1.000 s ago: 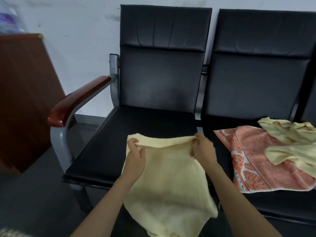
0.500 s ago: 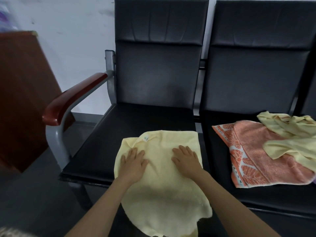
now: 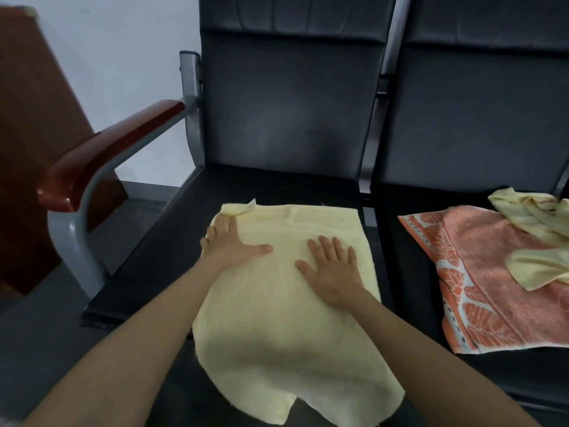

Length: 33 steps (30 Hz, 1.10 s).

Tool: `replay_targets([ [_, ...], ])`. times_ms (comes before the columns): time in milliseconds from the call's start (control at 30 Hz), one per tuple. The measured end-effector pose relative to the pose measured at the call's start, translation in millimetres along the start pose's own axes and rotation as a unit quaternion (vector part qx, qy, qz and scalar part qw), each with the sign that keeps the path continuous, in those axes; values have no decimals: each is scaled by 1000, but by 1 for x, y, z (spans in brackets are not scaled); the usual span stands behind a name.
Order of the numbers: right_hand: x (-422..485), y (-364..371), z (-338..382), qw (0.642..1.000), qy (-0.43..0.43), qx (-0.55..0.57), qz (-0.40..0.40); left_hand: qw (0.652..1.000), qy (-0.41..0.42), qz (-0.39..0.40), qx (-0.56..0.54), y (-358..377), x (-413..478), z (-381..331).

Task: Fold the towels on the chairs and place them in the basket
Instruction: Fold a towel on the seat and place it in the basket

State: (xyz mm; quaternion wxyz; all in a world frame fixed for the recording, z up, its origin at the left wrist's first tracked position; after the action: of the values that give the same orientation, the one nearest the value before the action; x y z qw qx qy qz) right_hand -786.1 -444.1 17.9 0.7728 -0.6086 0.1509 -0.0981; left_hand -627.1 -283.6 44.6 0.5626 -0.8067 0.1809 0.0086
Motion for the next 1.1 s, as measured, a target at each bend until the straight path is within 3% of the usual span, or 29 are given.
replay_targets([
  [100, 22, 1, -2, 1000, 5, -5, -21, 990, -20, -60, -128, -9, 42, -3],
  [200, 43, -2, -6, 1000, 15, -1, -26, 977, 65, -97, -181, -11, 57, -8],
  [300, 67, -6, -9, 999, 31, 9, -29, 979, 153, -106, -82, -6, 32, -21],
  [433, 88, -9, -14, 999, 33, 23, -37, 980, 183, -58, 51, 7, -30, -20],
  [567, 75, -20, -12, 974, -59, 137, -167, 978, 162, 13, 132, 35, -67, 2],
  [667, 49, -30, -3, 954, -152, 101, -238, 980, 149, -6, 131, 39, -62, 3],
  [767, 14, -35, -3, 980, -132, 91, -116, 980, 170, 13, 103, 36, -53, 3],
  [867, -20, -38, -18, 990, -108, 89, 16, 973, 192, 60, -115, 16, -48, 14],
  [900, -30, -42, -22, 987, -110, 107, 51, 967, 206, 51, -141, 7, -48, 20],
  [1000, -40, -50, -35, 968, -121, 158, 152, 964, 246, -82, 51, -6, -57, 34],
  [1100, -31, -50, -42, 963, -116, 148, 192, 954, 218, -89, 187, -5, -74, 30],
])
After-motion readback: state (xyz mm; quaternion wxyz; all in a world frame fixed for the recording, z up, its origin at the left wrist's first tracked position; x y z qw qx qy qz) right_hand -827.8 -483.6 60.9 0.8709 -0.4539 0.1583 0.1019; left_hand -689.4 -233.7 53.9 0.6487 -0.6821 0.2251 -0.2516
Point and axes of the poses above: each hand's wrist, its own x-axis towards the middle knuckle, its own y-axis out of the palm, z = x × y, the point moved 1 cm from there along x, towards the middle knuckle, and after that the axes turned 6 degrees about -y, right-handed, at the moved point
